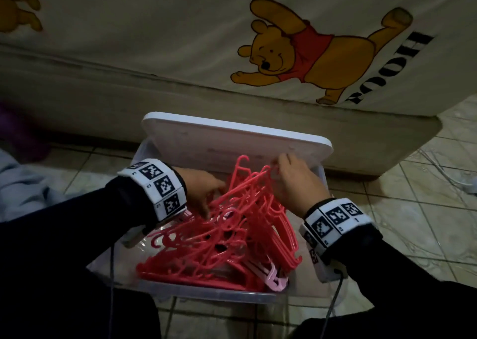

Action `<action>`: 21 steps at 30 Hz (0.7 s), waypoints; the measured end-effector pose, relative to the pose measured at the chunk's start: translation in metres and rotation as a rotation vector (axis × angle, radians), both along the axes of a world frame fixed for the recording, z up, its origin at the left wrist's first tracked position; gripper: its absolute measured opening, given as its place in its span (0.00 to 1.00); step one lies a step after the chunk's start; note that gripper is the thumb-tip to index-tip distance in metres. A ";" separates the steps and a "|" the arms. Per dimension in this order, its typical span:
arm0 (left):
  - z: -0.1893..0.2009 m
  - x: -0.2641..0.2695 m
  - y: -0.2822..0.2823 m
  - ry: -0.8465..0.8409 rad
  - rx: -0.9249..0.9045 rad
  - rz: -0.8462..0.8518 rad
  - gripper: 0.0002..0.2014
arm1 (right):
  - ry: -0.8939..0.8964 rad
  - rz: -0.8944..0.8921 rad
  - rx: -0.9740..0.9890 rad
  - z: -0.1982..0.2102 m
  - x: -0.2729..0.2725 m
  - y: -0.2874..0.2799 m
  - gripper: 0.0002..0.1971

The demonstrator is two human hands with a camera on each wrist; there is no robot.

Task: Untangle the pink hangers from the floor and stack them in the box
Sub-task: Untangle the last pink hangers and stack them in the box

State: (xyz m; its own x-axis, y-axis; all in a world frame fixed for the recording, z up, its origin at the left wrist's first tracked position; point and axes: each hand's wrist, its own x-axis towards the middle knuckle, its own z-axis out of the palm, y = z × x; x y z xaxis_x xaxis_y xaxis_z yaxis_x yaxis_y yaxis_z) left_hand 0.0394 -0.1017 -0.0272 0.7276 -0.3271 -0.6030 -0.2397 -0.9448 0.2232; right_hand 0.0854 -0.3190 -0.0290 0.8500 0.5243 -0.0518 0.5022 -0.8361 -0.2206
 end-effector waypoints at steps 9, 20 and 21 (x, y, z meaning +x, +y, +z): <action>-0.021 -0.010 -0.014 0.059 0.119 -0.088 0.20 | 0.154 0.189 -0.265 -0.019 -0.015 0.002 0.13; 0.020 0.023 0.006 -0.253 -0.043 0.193 0.07 | 0.185 0.218 -0.267 0.026 0.000 -0.008 0.05; 0.021 0.023 0.004 -0.269 -0.060 0.192 0.07 | 0.254 0.235 -0.332 0.023 -0.004 -0.007 0.05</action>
